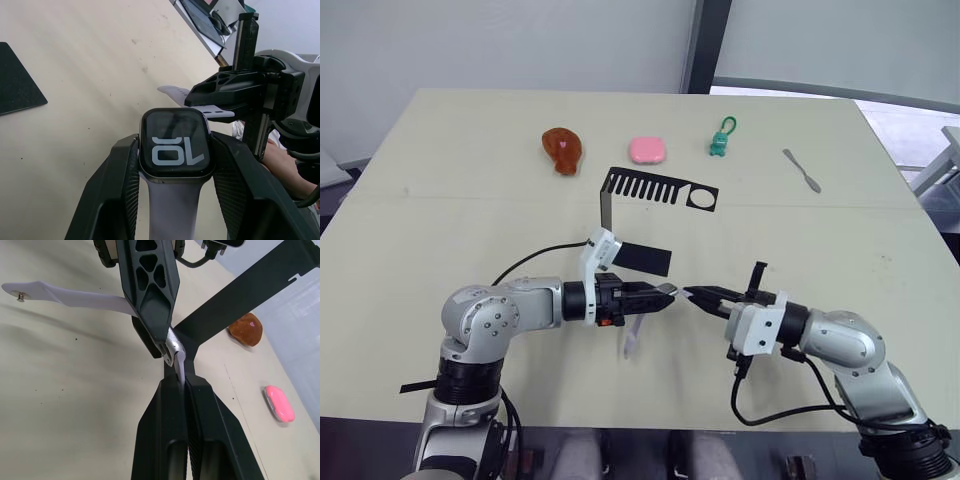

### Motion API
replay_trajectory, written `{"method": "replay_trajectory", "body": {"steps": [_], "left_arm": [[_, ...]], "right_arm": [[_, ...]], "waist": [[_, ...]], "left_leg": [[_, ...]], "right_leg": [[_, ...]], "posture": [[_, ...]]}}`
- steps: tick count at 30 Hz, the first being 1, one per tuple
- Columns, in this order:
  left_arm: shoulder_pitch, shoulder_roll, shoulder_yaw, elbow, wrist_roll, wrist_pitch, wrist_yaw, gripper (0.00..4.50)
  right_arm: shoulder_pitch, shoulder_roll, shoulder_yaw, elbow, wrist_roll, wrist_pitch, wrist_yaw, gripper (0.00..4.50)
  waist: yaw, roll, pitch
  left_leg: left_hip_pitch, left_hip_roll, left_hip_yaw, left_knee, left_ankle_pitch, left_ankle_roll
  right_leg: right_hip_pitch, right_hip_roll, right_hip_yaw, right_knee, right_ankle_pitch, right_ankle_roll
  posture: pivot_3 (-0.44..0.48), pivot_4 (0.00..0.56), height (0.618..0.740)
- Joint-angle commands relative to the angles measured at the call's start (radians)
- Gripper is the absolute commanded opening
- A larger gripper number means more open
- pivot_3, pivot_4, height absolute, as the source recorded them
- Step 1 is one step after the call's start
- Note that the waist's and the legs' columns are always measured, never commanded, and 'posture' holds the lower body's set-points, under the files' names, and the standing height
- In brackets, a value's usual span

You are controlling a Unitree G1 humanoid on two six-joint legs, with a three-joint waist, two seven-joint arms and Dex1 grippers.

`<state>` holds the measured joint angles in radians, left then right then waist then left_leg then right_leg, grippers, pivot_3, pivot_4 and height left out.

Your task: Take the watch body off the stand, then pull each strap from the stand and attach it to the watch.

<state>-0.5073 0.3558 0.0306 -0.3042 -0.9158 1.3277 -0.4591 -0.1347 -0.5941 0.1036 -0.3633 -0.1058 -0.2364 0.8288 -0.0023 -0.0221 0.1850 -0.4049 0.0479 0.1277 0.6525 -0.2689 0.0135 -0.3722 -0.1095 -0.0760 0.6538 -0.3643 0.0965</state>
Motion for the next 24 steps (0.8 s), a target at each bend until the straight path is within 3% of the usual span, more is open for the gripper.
{"method": "replay_trajectory", "body": {"steps": [1,24], "left_arm": [[-0.024,-0.032,-0.036,-0.036,-0.03,0.002,-0.017,1.59],[-0.024,-0.053,-0.045,-0.041,-0.016,0.004,-0.004,1.59]], "right_arm": [[-0.024,0.019,0.029,-0.041,0.012,-0.021,-0.028,0.0],[-0.053,0.042,0.049,-0.034,-0.012,-0.003,-0.031,0.0]], "waist": [[0.0,0.0,0.0],[0.0,0.0,0.0]], "left_leg": [[0.0,0.0,0.0,0.0,0.0,0.0],[0.0,0.0,0.0,0.0,0.0,0.0]], "right_leg": [[0.0,0.0,0.0,0.0,0.0,0.0],[0.0,0.0,0.0,0.0,0.0,0.0]], "posture": [[0.0,0.15,0.74],[0.0,0.15,0.74]]}}
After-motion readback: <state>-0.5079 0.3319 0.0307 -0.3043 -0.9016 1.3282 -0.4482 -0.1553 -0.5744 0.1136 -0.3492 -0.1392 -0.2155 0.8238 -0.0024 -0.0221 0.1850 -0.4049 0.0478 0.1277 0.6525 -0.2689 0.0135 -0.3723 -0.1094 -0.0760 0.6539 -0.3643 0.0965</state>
